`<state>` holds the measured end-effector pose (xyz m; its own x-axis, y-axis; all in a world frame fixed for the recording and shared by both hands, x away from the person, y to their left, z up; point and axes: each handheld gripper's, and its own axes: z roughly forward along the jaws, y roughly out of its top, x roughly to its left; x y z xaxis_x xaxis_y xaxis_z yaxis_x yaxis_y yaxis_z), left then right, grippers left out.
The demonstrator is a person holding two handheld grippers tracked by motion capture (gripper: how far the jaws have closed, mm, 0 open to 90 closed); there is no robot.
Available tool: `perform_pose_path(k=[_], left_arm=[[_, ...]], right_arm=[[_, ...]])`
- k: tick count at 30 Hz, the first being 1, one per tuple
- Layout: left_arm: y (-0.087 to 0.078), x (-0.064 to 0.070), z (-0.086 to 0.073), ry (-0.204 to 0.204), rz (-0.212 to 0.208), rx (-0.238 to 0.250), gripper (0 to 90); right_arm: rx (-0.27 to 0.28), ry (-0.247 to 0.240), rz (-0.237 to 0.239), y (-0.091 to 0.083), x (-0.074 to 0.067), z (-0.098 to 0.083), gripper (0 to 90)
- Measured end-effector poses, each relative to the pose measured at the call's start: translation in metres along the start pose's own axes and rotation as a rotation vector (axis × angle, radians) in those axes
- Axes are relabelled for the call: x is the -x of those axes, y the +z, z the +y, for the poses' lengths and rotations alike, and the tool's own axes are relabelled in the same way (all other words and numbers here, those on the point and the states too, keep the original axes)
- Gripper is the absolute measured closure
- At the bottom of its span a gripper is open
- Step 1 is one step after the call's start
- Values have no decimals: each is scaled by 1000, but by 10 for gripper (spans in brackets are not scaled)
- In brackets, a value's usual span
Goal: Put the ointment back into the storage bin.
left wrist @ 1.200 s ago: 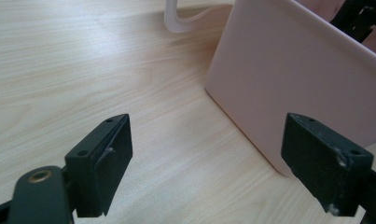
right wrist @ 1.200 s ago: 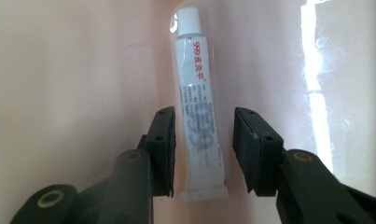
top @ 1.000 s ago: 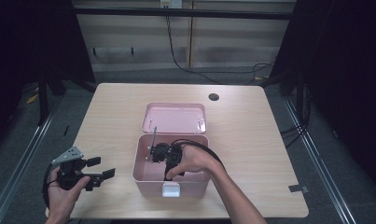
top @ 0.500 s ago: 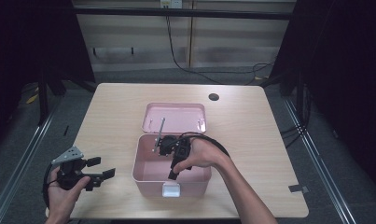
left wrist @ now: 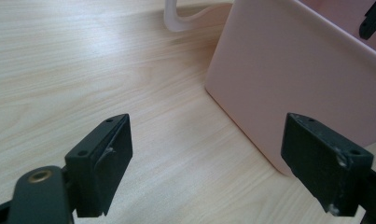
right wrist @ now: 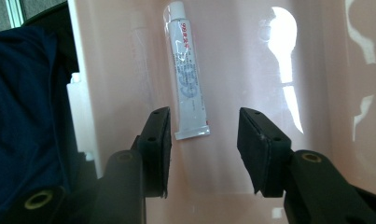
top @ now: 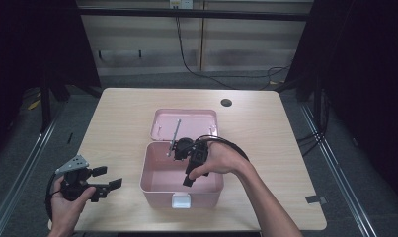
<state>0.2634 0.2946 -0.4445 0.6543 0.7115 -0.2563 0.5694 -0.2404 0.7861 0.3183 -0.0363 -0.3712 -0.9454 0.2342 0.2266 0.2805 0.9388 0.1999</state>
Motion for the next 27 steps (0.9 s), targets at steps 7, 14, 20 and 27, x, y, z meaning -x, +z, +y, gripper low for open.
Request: perform_pose_path(k=[7, 14, 20, 27], left_arm=[[0, 0, 0, -1, 1, -1, 167], [0, 0, 0, -3, -3, 3, 167], [0, 0, 0, -3, 0, 0, 167], [0, 0, 0, -3, 3, 0, 167]], right_arm=[[27, 8, -9, -14, -2, -7, 549], [45, 29, -25, -24, -2, -18, 549], [84, 64, -47, -36, -1, -33, 549], [132, 98, -90, -56, -8, -57, 539]])
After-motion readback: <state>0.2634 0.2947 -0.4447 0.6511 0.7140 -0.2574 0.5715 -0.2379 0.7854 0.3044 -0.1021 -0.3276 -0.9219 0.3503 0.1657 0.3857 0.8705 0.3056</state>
